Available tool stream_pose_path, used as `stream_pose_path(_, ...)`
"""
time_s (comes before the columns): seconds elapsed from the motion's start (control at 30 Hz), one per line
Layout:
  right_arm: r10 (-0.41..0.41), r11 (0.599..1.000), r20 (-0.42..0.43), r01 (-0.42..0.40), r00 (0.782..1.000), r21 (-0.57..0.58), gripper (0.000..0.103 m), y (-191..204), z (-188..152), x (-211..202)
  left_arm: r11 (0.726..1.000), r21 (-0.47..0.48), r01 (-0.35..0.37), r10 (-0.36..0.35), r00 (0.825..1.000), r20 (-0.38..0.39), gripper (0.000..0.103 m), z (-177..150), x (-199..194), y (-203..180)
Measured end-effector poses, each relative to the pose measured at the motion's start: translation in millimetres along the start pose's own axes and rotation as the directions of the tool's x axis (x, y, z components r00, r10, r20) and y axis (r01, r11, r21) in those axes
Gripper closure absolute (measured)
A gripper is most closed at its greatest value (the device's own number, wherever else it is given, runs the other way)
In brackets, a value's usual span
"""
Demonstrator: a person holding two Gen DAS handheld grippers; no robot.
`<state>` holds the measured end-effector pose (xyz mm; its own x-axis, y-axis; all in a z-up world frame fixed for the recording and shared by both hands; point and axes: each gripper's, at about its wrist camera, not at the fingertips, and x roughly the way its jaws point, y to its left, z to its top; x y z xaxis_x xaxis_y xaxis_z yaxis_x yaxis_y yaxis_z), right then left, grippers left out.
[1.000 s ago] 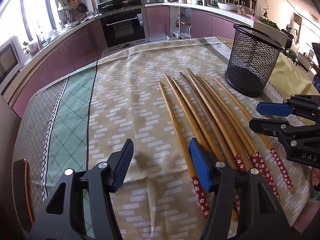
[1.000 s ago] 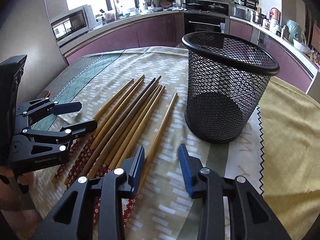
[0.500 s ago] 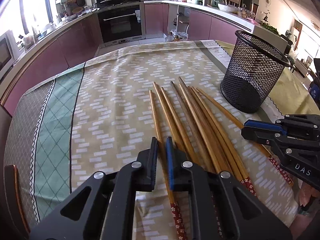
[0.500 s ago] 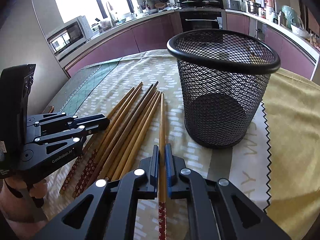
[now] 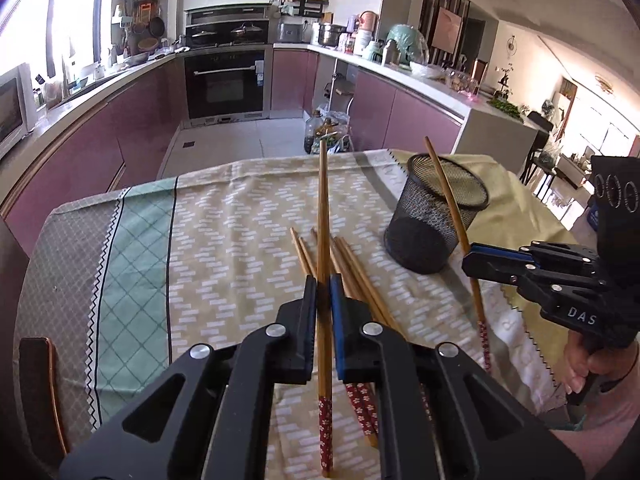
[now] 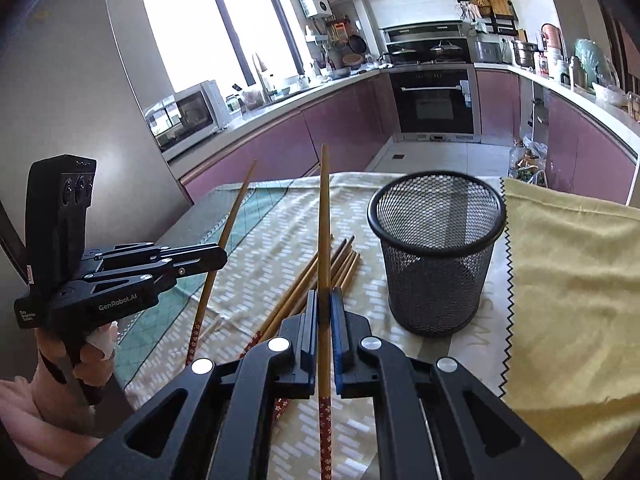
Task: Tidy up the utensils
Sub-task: 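Close the right gripper on one chopstick while the left gripper grasps another chopstick, then lower the right gripper's chopstick into the mesh cup while the left gripper drops its chopstick in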
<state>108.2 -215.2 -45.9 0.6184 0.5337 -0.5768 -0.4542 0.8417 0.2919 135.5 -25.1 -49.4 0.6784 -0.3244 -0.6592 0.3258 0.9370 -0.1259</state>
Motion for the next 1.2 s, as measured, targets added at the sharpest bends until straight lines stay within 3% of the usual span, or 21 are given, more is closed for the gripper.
stream_pose_path(0.33,0.039,0.999,0.161,-0.036,0.986,-0.018,0.098,-2,33,-43,0.995,0.038,0.095,-0.100,0.978,0.185,0.095,44,-67,-27)
stream_pose_path(0.7,0.007,0.997,0.296,0.017,0.955,-0.079,0.098,-19,90,-82,0.981,0.049,0.189,-0.195,0.926,0.324,0.095,111,-74,-64)
stream_pose_path(0.8,-0.024,0.996,0.309,0.050,0.951,-0.076,0.098,-28,101,-84,0.981,0.062,0.186,-0.196,0.919,0.342,0.095,122,-68,-80)
stream_pose_path(0.87,-0.044,0.995,0.299,0.069,0.953,-0.074,0.098,-34,105,-80,0.981,0.077,0.176,-0.192,0.922,0.336,0.095,127,-58,-91)
stream_pose_path(0.97,-0.062,0.995,0.259,0.081,0.964,-0.063,0.098,-46,105,-67,0.984,0.093,0.154,-0.175,0.940,0.292,0.095,126,-34,-106)
stream_pose_path(1.2,-0.074,0.995,0.092,0.080,0.993,-0.066,0.097,-61,95,-25,0.985,0.089,0.148,-0.160,0.977,0.144,0.095,108,30,-109)
